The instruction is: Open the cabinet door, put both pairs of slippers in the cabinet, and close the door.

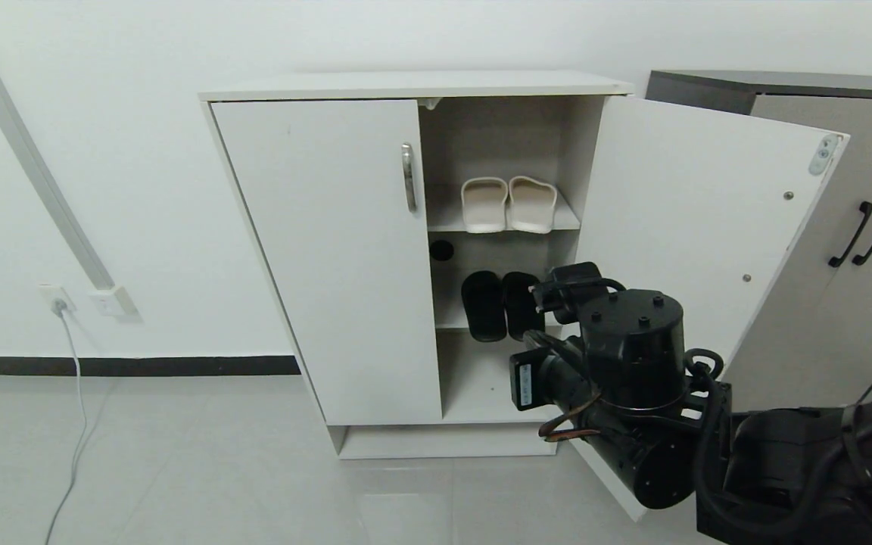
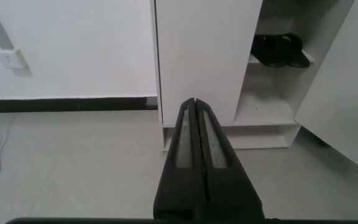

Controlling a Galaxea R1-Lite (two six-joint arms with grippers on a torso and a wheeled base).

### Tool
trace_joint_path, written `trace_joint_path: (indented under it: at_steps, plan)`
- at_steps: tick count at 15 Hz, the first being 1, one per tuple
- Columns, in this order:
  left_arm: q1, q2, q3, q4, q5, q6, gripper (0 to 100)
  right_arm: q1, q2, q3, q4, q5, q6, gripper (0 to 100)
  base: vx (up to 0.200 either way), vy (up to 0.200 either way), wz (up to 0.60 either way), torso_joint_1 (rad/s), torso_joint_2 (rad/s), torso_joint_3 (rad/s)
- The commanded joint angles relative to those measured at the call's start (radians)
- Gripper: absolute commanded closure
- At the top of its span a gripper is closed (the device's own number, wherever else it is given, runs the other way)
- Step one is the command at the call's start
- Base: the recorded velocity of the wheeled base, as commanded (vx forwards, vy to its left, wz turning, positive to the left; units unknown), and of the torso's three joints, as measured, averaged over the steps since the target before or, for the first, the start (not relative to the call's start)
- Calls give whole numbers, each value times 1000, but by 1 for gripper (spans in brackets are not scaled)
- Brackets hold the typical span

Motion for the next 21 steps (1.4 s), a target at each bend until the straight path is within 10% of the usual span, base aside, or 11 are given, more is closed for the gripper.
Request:
trace_joint_path:
  at_steps: [1, 11, 21]
  plan:
    - [0, 1, 0, 0, 0, 0, 100, 0, 5, 4, 0, 1, -3, 100, 0, 0, 0, 0, 0, 0]
    - [0, 1, 0, 0, -4, 3, 100, -13, 11, 31, -48, 4, -14, 100, 0, 0, 0, 0, -10, -10]
    - [0, 1, 0, 0, -4, 3, 100, -15, -12, 44, -51, 2, -25, 100, 0, 0, 0, 43, -397, -352]
